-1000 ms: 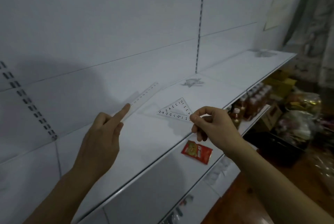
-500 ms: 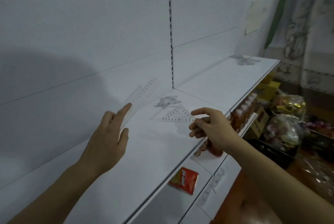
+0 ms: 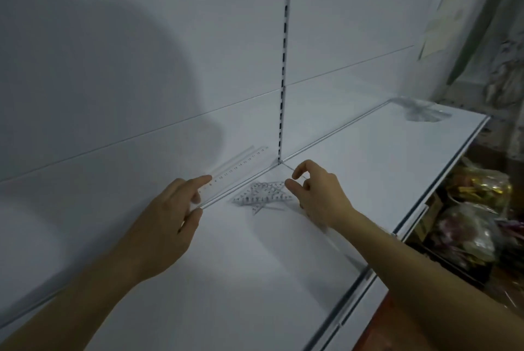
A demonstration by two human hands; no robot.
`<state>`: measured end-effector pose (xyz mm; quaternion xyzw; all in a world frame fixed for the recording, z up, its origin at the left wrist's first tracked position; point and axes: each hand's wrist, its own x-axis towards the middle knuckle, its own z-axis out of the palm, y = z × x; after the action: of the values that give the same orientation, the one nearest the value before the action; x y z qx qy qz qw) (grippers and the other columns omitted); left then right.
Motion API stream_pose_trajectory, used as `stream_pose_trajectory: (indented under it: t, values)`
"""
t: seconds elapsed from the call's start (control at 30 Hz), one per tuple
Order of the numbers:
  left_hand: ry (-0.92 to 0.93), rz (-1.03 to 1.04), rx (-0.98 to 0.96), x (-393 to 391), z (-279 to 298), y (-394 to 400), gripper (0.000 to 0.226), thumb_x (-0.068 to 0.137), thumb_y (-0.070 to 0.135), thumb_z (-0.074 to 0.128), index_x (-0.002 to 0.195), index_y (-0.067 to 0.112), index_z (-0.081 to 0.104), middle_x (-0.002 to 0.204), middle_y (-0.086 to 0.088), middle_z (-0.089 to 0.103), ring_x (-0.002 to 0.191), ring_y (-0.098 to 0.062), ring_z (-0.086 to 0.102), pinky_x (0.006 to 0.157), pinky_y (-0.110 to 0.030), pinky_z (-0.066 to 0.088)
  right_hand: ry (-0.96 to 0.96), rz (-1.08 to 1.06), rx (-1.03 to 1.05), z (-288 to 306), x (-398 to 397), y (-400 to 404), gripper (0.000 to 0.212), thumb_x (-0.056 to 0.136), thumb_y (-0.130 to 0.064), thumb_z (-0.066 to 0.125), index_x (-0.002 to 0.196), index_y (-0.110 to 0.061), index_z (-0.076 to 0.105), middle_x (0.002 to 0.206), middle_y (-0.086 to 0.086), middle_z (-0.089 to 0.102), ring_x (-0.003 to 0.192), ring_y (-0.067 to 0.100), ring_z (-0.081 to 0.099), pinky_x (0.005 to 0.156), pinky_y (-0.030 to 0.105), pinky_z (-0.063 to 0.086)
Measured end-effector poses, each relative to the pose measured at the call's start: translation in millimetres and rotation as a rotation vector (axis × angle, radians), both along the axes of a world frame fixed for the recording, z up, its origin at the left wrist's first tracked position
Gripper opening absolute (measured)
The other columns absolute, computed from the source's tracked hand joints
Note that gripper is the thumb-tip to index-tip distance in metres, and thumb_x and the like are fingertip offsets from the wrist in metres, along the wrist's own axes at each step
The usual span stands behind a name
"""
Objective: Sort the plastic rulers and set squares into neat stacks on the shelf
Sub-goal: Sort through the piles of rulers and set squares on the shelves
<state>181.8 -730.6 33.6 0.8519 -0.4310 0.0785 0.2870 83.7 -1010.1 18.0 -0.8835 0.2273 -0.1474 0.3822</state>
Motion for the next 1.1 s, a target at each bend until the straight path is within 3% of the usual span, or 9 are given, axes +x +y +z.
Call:
stream_pose_trajectory:
  t: [0.1,0.17,0.27,0.37,0.53,0.67,0.77,0.9,1.1]
  values:
    - [0.000,-0.043,-0.022,7.3,1.0,-27.0,0.049,0.097,0.012,0.054,0.141,0.034,0.046,0.104,0.022,0.049,0.088,-0.007,0.056,0.067,-0.018,0.049,-0.046,0.002,-0.034,4.9,-1.4,-23.9,0.011,0.099,-0.035,0.058,0.105,-0.027,0.053,0.063,0.002,0.065,0.061,0.020,0.064,0.060,0.036,0.052]
    - [0.004,-0.064,-0.039,10.8,1.0,-47.9,0.049,0.097,0.011,0.054,0.139,0.034,0.047,0.106,0.021,0.050,0.092,-0.006,0.056,0.069,-0.017,0.048,-0.087,-0.003,-0.093,8.0,-5.4,-43.7,0.015,0.098,-0.029,0.059,0.112,-0.027,0.053,0.077,-0.007,0.066,0.066,0.012,0.062,0.064,0.031,0.050]
    - [-0.015,-0.101,-0.027,13.4,-1.5,-82.3,0.050,0.096,0.010,0.055,0.140,0.034,0.046,0.107,0.023,0.050,0.097,-0.006,0.056,0.071,-0.018,0.049,-0.140,0.074,-0.300,12.4,-14.6,-78.3,0.046,0.095,-0.030,0.066,0.137,-0.029,0.046,0.123,-0.011,0.058,0.097,0.007,0.061,0.084,0.024,0.049]
    - [-0.039,-0.163,-0.018,14.1,-1.9,-123.7,0.052,0.096,0.010,0.054,0.141,0.035,0.045,0.109,0.025,0.050,0.100,-0.009,0.057,0.076,-0.021,0.050,-0.119,0.243,-0.507,20.6,-23.2,-118.0,0.068,0.095,-0.039,0.066,0.153,-0.027,0.033,0.152,-0.009,0.040,0.132,0.009,0.041,0.107,0.020,0.032]
    - [-0.095,-0.269,0.000,1.0,2.0,-230.0,0.050,0.095,0.021,0.047,0.143,0.032,0.043,0.114,0.021,0.052,0.109,-0.005,0.053,0.093,-0.013,0.041,-0.078,0.327,-0.614,21.4,-45.2,-208.1,0.050,0.099,-0.037,0.061,0.145,-0.025,0.049,0.136,-0.006,0.058,0.122,0.014,0.050,0.102,0.031,0.045]
    - [-0.138,-0.268,-0.018,-6.5,-2.4,-331.3,0.052,0.093,0.022,0.048,0.144,0.029,0.043,0.123,0.016,0.052,0.114,-0.007,0.050,0.096,-0.028,0.042,-0.043,0.252,-0.585,15.2,-74.0,-295.8,0.043,0.098,-0.036,0.063,0.138,-0.025,0.057,0.124,-0.007,0.062,0.106,0.013,0.058,0.094,0.027,0.047]
    - [-0.145,-0.219,-0.031,-6.7,-9.4,-422.1,0.057,0.090,0.025,0.051,0.146,0.028,0.040,0.135,0.007,0.045,0.121,-0.013,0.046,0.102,-0.035,0.039,-0.012,0.117,-0.545,11.8,-103.2,-381.5,0.043,0.095,-0.041,0.066,0.135,-0.028,0.059,0.120,-0.011,0.058,0.093,0.006,0.058,0.088,0.028,0.052]
    - [0.006,-0.130,-0.024,-0.5,-27.2,-519.3,0.061,0.094,0.018,0.058,0.150,0.021,0.034,0.141,0.001,0.041,0.129,-0.019,0.044,0.111,-0.040,0.037,0.044,-0.054,-0.499,9.0,-124.0,-478.5,0.047,0.092,-0.042,0.069,0.135,-0.027,0.059,0.111,-0.016,0.043,0.076,0.001,0.052,0.078,0.019,0.043]
    - [0.140,0.008,0.165,4.2,-55.8,-605.5,0.055,0.098,0.028,0.051,0.150,0.022,0.035,0.150,0.003,0.035,0.137,-0.017,0.039,0.115,-0.040,0.032,0.008,-0.145,-0.473,-3.2,-85.0,-570.0,0.048,0.090,-0.046,0.070,0.131,-0.024,0.057,0.119,-0.002,0.057,0.085,0.009,0.055,0.081,0.030,0.053]
